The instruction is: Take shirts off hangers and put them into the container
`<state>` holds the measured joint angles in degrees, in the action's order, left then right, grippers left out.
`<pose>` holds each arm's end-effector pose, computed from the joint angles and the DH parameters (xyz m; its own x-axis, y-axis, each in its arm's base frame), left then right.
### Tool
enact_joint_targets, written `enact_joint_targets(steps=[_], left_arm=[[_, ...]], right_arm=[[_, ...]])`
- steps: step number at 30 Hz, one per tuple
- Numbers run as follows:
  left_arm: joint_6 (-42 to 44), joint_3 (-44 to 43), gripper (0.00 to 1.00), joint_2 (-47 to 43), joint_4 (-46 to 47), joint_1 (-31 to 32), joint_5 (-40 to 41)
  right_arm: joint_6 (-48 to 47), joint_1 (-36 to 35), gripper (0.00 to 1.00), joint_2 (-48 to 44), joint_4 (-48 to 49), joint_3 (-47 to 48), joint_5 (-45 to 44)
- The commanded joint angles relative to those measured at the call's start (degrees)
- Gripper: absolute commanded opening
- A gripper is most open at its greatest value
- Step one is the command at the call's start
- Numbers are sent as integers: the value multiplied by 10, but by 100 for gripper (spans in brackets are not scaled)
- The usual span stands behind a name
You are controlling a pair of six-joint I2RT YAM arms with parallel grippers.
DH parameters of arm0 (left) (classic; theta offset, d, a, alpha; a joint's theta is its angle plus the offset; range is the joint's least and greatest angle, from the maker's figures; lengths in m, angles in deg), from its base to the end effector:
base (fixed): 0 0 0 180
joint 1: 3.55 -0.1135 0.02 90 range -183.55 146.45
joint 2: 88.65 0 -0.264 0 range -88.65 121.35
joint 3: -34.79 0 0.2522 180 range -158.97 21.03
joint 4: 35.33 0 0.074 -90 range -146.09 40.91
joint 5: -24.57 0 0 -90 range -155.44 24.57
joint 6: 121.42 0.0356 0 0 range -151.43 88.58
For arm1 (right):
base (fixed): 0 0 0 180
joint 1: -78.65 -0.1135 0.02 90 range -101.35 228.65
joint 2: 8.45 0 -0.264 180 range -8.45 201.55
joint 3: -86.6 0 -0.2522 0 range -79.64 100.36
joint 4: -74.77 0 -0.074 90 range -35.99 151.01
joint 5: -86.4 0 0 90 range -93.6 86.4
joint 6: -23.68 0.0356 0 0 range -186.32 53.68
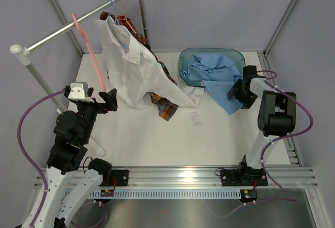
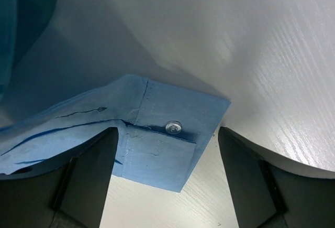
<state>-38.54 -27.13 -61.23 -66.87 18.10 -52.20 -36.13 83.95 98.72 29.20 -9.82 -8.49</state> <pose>0.0978 -0.0301 0.3835 0.0294 -0.1415 -0.9895 0.1515 0.9791 -0.1355 0.3662 -0.0370 0.1625 -0.7429 0.5721 -0.3476 0.5736 0.8117 0.1100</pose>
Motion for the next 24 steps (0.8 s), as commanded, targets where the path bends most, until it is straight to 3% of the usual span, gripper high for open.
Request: enact_joint_targets(steps=[1,7,14,17,18,21,24], left_arm=[[0,4,99,-7,35,-4,-5],[2,4,99,-7,34,-4,-1],[3,4,99,-14,35,-4,4],[4,4,99,-15,35,-4,5],[4,4,99,-15,35,-4,5],[6,5,99,-18,34,-4,9],[7,5,99,-22,35,-4,14]], right_arm=[[-4,1,86,8,-38,27,14],[-8,1,74,37,-74,65,9],[3,-2,48,48,-87,78,-5],[6,-9,30,54,-95,86,-20],[7,-12,18,56,-95,88,-27],[7,-13,1,52,-91,88,-35],[7,-13,0,28,-68,66,-25]])
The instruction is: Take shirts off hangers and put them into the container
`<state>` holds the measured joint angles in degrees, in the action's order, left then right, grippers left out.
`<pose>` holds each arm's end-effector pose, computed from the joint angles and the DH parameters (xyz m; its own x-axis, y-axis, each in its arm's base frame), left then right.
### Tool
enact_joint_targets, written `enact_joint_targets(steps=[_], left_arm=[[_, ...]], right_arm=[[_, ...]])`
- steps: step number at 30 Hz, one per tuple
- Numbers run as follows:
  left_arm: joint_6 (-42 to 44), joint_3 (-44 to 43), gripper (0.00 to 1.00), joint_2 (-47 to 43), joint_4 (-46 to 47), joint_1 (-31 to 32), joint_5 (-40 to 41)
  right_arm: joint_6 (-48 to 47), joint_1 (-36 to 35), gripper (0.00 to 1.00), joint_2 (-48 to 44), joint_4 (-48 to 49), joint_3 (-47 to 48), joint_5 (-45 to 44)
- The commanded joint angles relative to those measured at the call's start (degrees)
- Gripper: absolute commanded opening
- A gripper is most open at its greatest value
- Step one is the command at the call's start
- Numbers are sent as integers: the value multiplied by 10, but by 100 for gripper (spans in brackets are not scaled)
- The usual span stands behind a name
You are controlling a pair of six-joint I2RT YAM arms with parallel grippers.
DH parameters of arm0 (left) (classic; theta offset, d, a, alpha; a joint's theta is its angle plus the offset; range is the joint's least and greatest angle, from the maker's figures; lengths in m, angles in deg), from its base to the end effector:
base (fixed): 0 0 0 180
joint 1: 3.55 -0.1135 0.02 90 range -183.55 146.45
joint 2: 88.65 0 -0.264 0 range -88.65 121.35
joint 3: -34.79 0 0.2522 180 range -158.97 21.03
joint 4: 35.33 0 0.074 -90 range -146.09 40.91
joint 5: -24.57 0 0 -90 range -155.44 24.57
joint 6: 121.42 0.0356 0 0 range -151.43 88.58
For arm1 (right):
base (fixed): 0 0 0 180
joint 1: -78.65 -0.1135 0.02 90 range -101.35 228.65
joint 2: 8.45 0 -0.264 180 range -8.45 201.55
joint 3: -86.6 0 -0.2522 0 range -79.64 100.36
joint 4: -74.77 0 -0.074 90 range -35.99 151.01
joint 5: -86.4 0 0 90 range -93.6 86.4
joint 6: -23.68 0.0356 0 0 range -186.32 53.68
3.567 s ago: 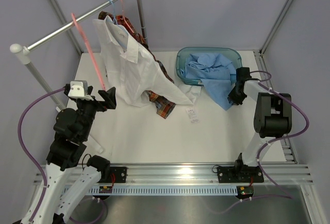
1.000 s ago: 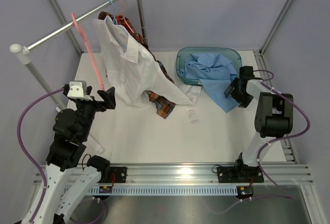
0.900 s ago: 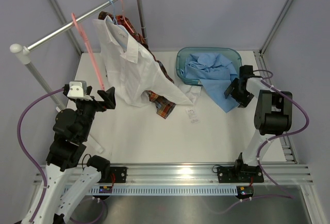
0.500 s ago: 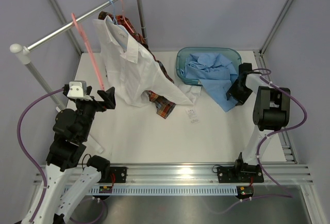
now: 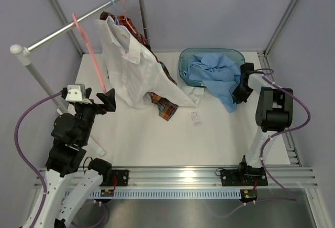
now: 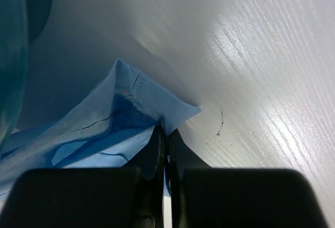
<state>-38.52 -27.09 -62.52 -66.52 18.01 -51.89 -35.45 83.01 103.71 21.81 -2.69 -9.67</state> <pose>0.0923 -0.0275 0.3858 0.0560 -0.1514 -0.9869 0.1483 0.9787 -0.1417 0.3823 -0.0329 0.1604 -0.7710 0.5705 -0.2829 0.5820 0.8116 0.0505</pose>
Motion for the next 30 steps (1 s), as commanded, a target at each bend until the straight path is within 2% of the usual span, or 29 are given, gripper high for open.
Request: enact_joint_targets(steps=[1,5,10,14,17,21,24,26,30], left_arm=[[8,6,99,-8,31,-3,11],[7,5,99,-7,32,-3,11],[9,6,99,-6,32,-3,15],[9,6,99,-5,32,-4,18],[9,7,99,-2,32,-4,18],[10,7,99,-2,32,-4,20],[11,7,99,0,32,-5,23],[12,7,99,1,32,-5,24],[14,8,99,2,31,-5,25]], right_arm=[[0,-8,0,-32,14,-10,-15],[-8,-31,0,-97,3,5,-18],[-21,-70,0,-153,-28,128,-15],[-28,-91,0,-148,17,214,15],[-32,-99,0,-121,89,259,44],[-29,-114,0,-68,239,273,58],[-27,-123,0,0,272,300,54],[-36,-131,0,42,257,329,51],[-30,-141,0,169,126,433,42]])
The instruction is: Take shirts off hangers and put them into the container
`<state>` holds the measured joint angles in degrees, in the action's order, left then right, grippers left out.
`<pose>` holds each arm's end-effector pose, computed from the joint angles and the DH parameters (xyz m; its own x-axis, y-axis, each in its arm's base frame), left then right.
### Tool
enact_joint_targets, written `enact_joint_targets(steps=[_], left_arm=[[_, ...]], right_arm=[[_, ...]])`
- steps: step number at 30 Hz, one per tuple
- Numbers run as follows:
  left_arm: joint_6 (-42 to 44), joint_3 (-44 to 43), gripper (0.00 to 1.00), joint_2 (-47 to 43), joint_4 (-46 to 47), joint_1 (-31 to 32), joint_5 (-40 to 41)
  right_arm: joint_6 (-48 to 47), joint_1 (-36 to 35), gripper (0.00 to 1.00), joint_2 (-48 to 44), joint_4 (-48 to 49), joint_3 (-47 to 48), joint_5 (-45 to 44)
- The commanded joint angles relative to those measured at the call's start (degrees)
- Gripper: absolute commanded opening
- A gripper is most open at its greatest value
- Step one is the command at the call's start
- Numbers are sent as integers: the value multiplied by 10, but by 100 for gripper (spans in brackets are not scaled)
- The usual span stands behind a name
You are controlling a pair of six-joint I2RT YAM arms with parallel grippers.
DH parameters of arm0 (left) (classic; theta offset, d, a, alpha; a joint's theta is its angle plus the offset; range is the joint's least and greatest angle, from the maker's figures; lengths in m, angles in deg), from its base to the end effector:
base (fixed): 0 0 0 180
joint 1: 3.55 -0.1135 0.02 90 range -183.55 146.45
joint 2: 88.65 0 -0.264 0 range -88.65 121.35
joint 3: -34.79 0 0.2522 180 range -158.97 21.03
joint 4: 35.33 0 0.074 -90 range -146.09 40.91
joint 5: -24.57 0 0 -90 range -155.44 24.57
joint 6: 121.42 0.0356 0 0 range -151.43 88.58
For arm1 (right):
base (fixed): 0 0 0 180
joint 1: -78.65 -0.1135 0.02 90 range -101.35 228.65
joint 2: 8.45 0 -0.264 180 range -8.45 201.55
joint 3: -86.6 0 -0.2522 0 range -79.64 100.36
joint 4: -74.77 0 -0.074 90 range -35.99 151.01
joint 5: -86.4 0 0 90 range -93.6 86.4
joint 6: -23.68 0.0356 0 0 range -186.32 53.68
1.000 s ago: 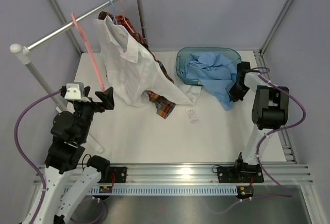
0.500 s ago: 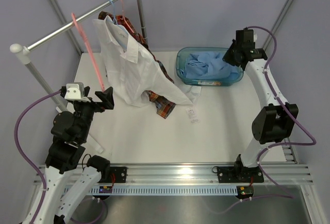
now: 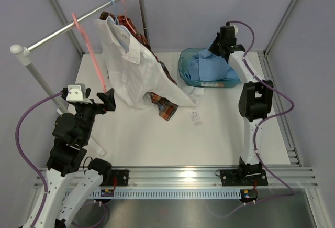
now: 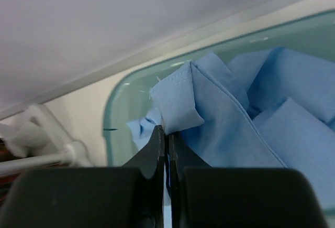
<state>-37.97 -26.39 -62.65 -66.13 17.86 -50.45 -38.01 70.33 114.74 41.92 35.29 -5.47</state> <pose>0.0936 -0.0268 0.3828 0.0578 -0.1410 -0.9883 0.1201 0.9838 -0.1333 0.5077 0.0731 0.3083 -0.4552 0.4125 -0.7891 0.1135 0.9059 0.4080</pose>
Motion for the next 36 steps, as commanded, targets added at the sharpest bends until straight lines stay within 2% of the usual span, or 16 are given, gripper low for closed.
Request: enact_joint_targets(steps=[1,5,8,12,13,15,16,19,24,28,31,36], left_arm=[[8,1,99,4,27,-3,12],[7,0,99,5,27,-3,9],[7,0,99,6,27,-5,8],[7,0,99,5,28,-6,7],[7,1,99,5,28,-6,7],[7,0,99,7,27,-6,7],[7,0,99,7,27,-6,7],[7,0,99,6,28,-6,5],[6,0,99,5,27,-7,3],[5,0,99,5,27,-7,2],[5,-1,99,6,28,-7,-2],[1,-7,99,12,25,-7,-11]], right_arm=[[6,-15,0,73,-96,61,1],[22,-34,0,120,-203,81,-50],[33,-35,3,141,-248,78,-38],[32,-35,19,155,-264,71,-29],[27,-35,27,151,-255,64,-31],[21,-35,38,122,-222,42,-37],[11,-35,50,109,-210,35,-39],[-13,-35,66,60,-194,41,-51],[-50,-35,77,-19,-198,85,-52],[-73,-35,84,-81,-193,79,-45],[-93,-35,88,-140,-183,50,-28],[-130,-39,91,-282,-106,-87,39]])
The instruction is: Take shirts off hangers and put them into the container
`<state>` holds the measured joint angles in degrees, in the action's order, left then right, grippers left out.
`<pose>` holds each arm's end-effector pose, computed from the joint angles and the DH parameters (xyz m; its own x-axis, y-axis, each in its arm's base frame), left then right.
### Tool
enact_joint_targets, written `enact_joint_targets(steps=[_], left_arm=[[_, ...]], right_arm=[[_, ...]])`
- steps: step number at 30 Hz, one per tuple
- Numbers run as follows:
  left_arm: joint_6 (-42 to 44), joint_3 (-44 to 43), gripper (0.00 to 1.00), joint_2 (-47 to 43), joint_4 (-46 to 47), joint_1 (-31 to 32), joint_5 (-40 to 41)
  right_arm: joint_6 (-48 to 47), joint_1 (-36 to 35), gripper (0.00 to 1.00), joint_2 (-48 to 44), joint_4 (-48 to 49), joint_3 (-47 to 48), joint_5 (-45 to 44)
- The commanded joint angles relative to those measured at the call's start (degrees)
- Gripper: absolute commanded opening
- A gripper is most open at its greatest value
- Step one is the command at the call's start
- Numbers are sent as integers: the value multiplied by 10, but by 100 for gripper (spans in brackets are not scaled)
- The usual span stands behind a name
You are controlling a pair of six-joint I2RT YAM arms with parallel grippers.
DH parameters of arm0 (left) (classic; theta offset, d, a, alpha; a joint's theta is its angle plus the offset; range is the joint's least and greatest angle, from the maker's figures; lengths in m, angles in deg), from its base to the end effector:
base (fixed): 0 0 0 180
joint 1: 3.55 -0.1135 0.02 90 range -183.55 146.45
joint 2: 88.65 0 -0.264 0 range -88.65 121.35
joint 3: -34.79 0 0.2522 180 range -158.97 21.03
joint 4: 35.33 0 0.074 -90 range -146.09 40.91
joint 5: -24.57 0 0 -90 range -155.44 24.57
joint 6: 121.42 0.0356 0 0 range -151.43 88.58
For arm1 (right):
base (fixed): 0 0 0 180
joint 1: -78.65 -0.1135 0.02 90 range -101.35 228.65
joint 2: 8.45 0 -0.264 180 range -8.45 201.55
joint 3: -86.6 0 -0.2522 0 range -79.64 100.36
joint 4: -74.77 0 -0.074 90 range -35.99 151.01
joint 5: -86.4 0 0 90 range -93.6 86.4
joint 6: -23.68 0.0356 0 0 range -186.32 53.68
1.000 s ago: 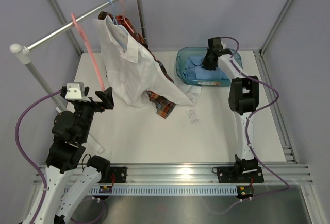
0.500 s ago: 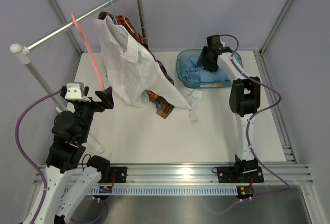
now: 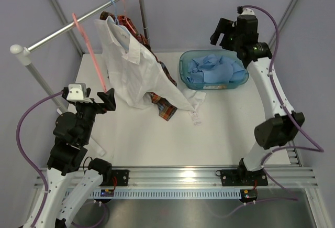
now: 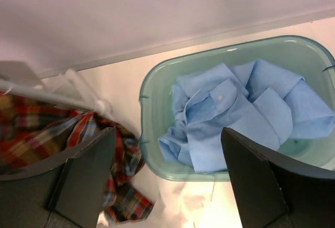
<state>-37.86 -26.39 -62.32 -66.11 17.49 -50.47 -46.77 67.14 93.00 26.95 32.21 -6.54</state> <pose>0.0952 -0.0268 0.3824 0.0539 -0.1368 -0.9891 0.1133 0.9850 -0.1301 0.3951 0.0786 0.4315 -0.4218 0.2551 -0.8700 -0.0128 0.9578 0.2871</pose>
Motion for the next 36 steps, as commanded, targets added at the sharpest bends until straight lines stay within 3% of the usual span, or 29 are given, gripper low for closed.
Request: enact_joint_targets(steps=[1,5,10,14,21,29,36], left_arm=[[-3,-10,99,10,20,-3,-11],[-16,-22,99,14,-20,-3,-9],[-29,-16,99,-2,-85,-3,2],[-49,8,99,-40,-116,-3,-5],[-56,58,99,-116,-138,-3,-9],[-65,102,99,-142,-136,-3,-24],[-67,107,99,-149,-130,-3,-20]], right_arm=[[-58,-11,91,-84,56,-75,59],[-113,-40,92,-173,83,-131,127],[-180,-118,93,-191,75,-96,166],[-219,-206,92,-141,45,-11,172],[-253,-297,86,-36,24,98,159],[-268,-337,73,69,14,185,163],[-272,-343,70,112,29,201,150]])
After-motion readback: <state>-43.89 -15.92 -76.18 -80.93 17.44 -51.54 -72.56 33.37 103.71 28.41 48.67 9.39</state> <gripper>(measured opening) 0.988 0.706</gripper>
